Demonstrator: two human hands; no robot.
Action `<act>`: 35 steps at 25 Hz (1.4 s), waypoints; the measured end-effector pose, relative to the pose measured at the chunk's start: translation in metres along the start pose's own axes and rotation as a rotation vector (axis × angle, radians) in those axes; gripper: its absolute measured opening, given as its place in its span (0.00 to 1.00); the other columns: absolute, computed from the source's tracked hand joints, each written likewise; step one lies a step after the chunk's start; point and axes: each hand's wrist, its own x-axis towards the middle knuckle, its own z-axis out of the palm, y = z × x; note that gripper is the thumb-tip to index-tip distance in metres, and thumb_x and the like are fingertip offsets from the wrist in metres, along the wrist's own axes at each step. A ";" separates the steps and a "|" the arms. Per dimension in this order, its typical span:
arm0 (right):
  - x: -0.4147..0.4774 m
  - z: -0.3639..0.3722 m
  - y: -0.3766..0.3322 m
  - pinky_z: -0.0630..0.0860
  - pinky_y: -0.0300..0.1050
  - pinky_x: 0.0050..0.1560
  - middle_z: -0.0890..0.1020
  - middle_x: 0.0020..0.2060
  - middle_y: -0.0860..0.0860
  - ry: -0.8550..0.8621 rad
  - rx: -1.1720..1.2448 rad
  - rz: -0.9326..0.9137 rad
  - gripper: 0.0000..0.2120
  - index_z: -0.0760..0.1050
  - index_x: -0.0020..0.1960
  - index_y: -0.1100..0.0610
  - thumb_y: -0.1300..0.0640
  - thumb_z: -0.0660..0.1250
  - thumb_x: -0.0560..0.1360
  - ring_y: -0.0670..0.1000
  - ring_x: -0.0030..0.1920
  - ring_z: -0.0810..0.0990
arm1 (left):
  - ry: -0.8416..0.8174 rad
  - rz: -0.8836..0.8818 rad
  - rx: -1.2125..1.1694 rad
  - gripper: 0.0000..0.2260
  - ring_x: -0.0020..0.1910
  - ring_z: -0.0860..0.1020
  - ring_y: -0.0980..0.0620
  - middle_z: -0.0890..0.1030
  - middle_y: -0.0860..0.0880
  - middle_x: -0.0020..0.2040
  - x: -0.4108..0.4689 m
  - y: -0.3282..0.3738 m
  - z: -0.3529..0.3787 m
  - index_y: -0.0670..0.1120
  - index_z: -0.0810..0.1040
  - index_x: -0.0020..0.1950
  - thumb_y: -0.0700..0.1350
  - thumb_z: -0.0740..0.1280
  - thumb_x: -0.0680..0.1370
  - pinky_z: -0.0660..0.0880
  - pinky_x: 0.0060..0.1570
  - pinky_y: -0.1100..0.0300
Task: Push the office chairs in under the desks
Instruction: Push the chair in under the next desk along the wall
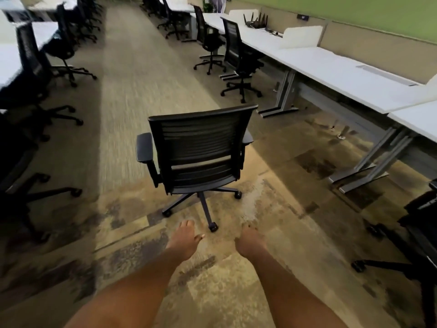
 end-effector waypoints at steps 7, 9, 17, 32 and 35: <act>0.061 -0.084 -0.087 0.68 0.58 0.62 0.72 0.64 0.56 0.211 -0.060 -0.218 0.21 0.63 0.68 0.56 0.51 0.62 0.77 0.59 0.65 0.70 | 0.364 -0.054 -0.029 0.21 0.62 0.70 0.44 0.73 0.43 0.61 0.071 -0.005 -0.087 0.41 0.69 0.64 0.53 0.64 0.78 0.70 0.64 0.51; 0.089 -0.125 -0.101 0.68 0.57 0.62 0.72 0.64 0.55 0.378 -0.043 -0.296 0.23 0.64 0.69 0.56 0.50 0.63 0.77 0.58 0.64 0.71 | 0.520 -0.024 -0.023 0.21 0.62 0.71 0.44 0.74 0.42 0.60 0.098 0.006 -0.122 0.40 0.70 0.64 0.52 0.65 0.77 0.69 0.65 0.50; 0.191 -0.258 -0.135 0.71 0.55 0.62 0.79 0.58 0.55 0.873 -0.166 -0.603 0.26 0.70 0.63 0.58 0.43 0.69 0.72 0.56 0.60 0.75 | 0.676 0.105 0.246 0.33 0.70 0.65 0.42 0.70 0.41 0.67 0.213 0.051 -0.212 0.40 0.65 0.69 0.62 0.66 0.74 0.59 0.73 0.48; 0.307 -0.276 -0.138 0.67 0.57 0.59 0.81 0.48 0.54 0.929 -0.092 -0.583 0.16 0.77 0.54 0.58 0.49 0.67 0.71 0.58 0.52 0.76 | 0.842 0.035 0.186 0.36 0.53 0.75 0.44 0.81 0.49 0.51 0.316 0.054 -0.233 0.46 0.78 0.53 0.76 0.52 0.69 0.65 0.53 0.47; 0.322 -0.281 -0.144 0.67 0.56 0.55 0.82 0.45 0.53 0.952 -0.105 -0.573 0.15 0.78 0.52 0.58 0.50 0.68 0.71 0.58 0.49 0.77 | 0.870 0.051 0.180 0.35 0.50 0.75 0.45 0.81 0.49 0.48 0.333 0.052 -0.238 0.46 0.78 0.50 0.76 0.54 0.69 0.64 0.51 0.48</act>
